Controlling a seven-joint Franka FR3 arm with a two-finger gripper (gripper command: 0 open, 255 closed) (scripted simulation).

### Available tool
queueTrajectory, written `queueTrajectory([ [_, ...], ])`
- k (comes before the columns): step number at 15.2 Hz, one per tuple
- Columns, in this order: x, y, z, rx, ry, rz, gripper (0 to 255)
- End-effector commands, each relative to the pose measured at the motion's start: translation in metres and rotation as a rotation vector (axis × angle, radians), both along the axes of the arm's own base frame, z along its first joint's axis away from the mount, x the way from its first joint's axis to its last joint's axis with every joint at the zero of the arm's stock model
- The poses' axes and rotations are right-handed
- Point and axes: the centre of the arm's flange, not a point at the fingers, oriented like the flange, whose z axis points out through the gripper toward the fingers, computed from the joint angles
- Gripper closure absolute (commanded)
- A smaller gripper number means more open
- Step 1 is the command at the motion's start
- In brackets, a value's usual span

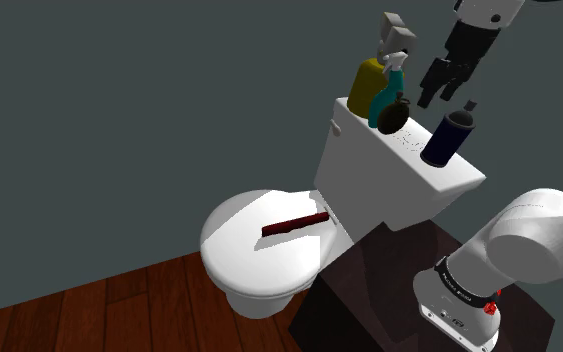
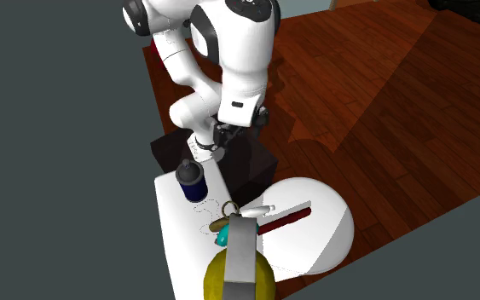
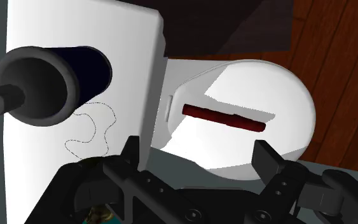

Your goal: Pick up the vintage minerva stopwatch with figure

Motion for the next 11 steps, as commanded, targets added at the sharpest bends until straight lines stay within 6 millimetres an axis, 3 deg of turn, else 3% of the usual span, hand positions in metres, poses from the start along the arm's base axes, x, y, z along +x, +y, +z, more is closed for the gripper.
queueTrajectory([
  [1, 0.000, 0.000, 0.000, 0.000, 0.000, 0.000, 0],
  [11, 0.100, -0.069, -0.036, -0.138, 0.054, -0.056, 0],
])
